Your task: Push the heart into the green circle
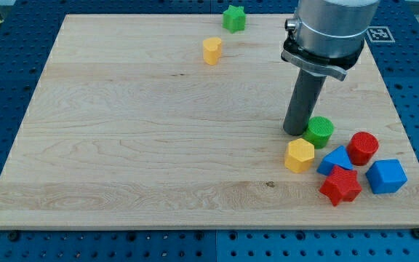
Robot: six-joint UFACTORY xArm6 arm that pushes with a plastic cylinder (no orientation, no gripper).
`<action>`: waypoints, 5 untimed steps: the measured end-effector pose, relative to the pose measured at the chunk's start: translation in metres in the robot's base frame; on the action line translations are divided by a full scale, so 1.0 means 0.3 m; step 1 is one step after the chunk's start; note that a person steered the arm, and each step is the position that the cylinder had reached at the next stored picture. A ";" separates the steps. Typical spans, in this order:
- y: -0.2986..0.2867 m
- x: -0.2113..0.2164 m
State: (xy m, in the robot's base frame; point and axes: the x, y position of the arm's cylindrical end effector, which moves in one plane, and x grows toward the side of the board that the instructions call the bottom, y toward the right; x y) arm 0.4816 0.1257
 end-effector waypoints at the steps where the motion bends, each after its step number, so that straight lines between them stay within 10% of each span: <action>1: -0.017 -0.098; 5: -0.018 -0.015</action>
State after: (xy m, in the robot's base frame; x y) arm 0.4770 0.1203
